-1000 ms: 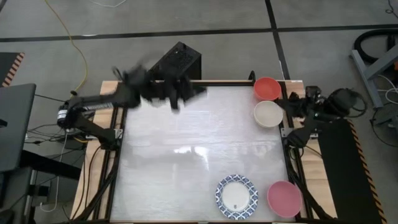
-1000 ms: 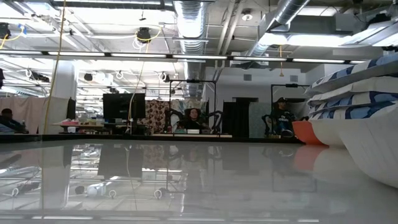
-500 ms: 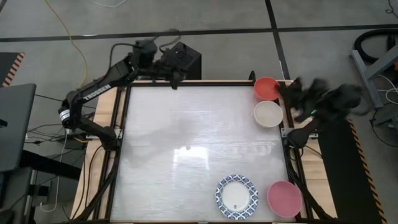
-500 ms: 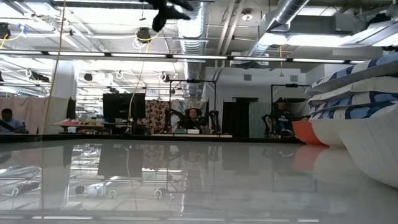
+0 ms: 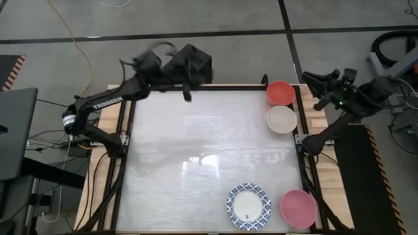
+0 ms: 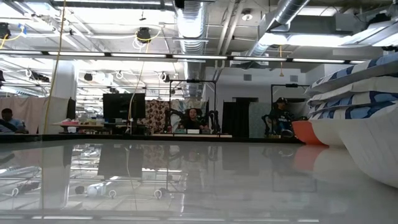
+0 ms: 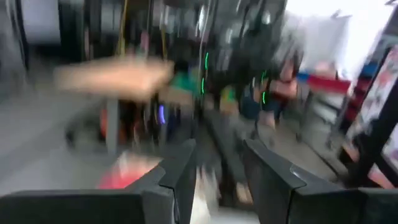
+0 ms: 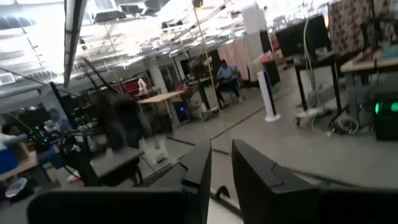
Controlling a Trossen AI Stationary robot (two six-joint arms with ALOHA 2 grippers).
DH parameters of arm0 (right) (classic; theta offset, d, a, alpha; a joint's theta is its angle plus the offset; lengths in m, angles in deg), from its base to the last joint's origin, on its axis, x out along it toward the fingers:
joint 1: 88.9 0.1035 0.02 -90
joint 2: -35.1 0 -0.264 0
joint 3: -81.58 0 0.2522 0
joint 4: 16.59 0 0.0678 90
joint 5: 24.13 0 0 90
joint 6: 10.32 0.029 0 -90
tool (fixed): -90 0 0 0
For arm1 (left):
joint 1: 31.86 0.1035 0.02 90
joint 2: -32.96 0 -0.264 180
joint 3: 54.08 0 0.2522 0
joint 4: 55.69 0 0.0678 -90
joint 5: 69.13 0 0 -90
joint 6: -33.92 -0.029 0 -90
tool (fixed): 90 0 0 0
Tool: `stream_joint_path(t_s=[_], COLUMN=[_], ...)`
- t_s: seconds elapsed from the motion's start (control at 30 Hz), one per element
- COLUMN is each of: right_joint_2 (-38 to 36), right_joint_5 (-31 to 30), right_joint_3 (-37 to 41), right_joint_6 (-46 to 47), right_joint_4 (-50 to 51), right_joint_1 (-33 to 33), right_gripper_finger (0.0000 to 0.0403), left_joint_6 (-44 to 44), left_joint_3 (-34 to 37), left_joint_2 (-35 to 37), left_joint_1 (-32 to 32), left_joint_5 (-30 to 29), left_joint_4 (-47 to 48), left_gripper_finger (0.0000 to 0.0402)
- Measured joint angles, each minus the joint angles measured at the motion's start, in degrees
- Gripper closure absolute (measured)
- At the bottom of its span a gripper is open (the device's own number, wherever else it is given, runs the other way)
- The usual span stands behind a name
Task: Nest bowls inside each other
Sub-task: Stack the pink bowl on top of the white blue patterned bowls
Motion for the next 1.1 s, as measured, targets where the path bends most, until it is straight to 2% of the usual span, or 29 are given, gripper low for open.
stream_joint_path(t_s=[0.13, 0.27, 0.33, 0.5, 0.6, 0.73, 0.8, 0.9, 1.0, 1.1], right_joint_2=[0.58, 4.19, 6.13, 6.56, 5.38, 1.92, -0.02, -3.18, -5.66, -6.58], right_joint_5=[-0.37, -1.0, -1.59, -2.09, -2.06, -1.47, -1.07, -0.33, -0.37, -0.38], right_joint_3=[0.97, 2.14, 2.11, -2.76, -7.61, -12.08, -12.72, -12.29, -10.7, -7.39], right_joint_6=[8.96, 12.41, 10.2, -5.82, -11.32, -13.92, -11.09, -2.59, 9.05, 17.82], right_joint_4=[5.47, 4.18, -1.02, -9.88, -9.17, -0.92, 7.56, 19.08, 29.31, 33.74], right_joint_1=[-0.02, -0.09, -0.6, -1.09, -0.38, 1.74, 3.0, 4.73, 6.01, 6.96], right_gripper_finger=[0.0316, 0.0316, 0.0316, 0.0316, 0.0316, 0.0316, 0.0316, 0.0316, 0.0316, 0.0316], left_joint_6=[-11.42, -15.7, -14.6, -5.72, 1.06, 3.0, 3.11, 1.09, -3.48, -8.48], left_joint_3=[-9.24, -17.92, -19.7, -18.72, -18.5, -18.59, -19.52, -22.75, -27.97, -34.44], left_joint_2=[-0.6, -2.98, -4.31, -9.19, -12.72, -16.21, -17.91, -19.83, -20.13, -20.09], left_joint_1=[2.92, 7.0, 7.65, 6.64, 3.8, -0.57, -2.92, -6.08, -8.2, -8.97], left_joint_5=[-4.92, -1.74, 0.61, 6.42, 7.43, 6.87, 4.52, 1.16, -2.76, -11.36], left_joint_4=[-3.46, 2.35, 5.09, 10.17, 9.43, 0.42, -4.54, -5.91, 1.46, 14.98], left_gripper_finger=[0.0282, 0.0282, 0.0282, 0.0282, 0.0282, 0.0282, 0.0282, 0.0282, 0.0282, 0.0282])
